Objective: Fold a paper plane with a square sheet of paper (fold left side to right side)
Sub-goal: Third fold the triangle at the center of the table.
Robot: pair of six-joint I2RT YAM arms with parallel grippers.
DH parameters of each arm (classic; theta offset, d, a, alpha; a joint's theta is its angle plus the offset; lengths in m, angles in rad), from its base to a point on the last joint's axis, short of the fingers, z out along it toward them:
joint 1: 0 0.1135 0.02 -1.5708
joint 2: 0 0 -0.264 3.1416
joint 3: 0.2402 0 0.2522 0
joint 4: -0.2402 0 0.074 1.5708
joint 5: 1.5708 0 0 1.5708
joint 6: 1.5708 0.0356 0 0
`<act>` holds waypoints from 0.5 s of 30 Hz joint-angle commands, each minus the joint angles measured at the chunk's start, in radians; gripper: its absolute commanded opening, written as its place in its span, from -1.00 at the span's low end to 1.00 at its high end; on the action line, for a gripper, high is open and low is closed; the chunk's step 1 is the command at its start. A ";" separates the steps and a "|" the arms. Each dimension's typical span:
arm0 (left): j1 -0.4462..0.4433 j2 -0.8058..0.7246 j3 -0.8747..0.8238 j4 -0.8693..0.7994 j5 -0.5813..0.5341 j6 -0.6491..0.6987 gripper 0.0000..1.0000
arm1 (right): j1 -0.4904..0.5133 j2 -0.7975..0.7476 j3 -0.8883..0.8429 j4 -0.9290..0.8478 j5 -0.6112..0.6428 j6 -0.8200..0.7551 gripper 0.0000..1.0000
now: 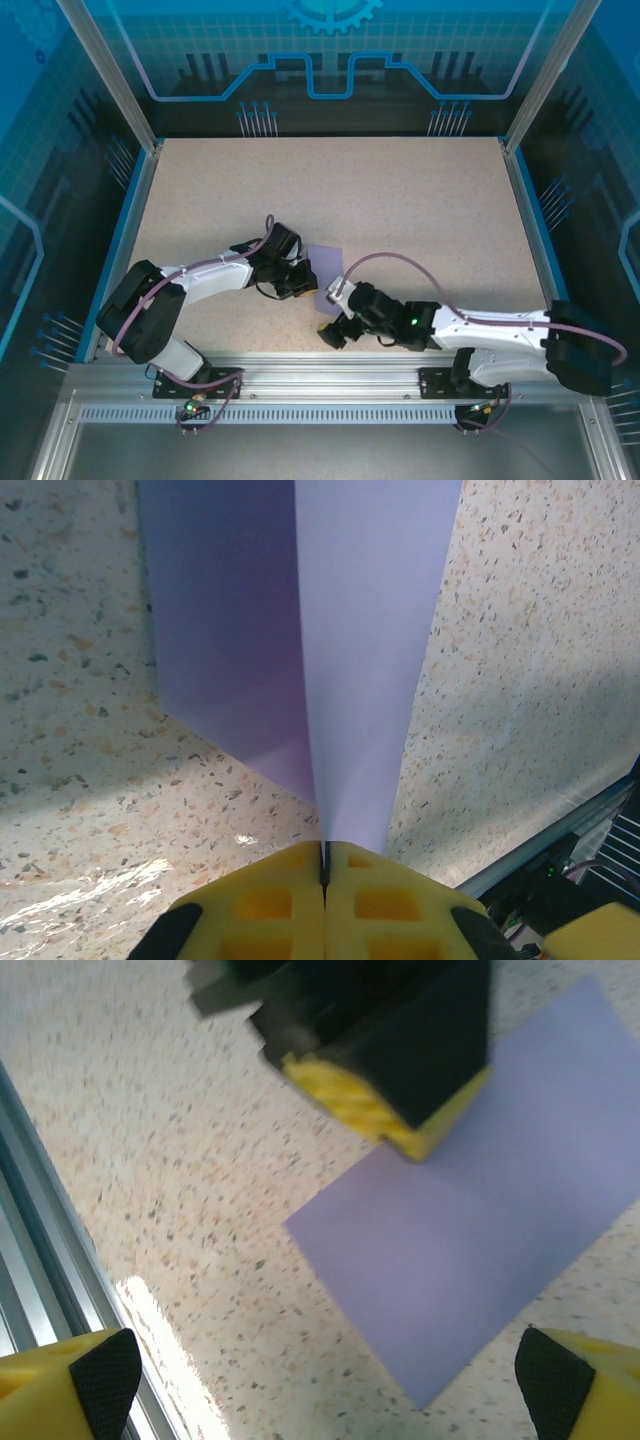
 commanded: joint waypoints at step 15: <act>-0.003 -0.025 -0.008 -0.021 0.024 -0.002 -0.87 | 0.046 0.298 0.159 0.088 0.167 -0.097 0.57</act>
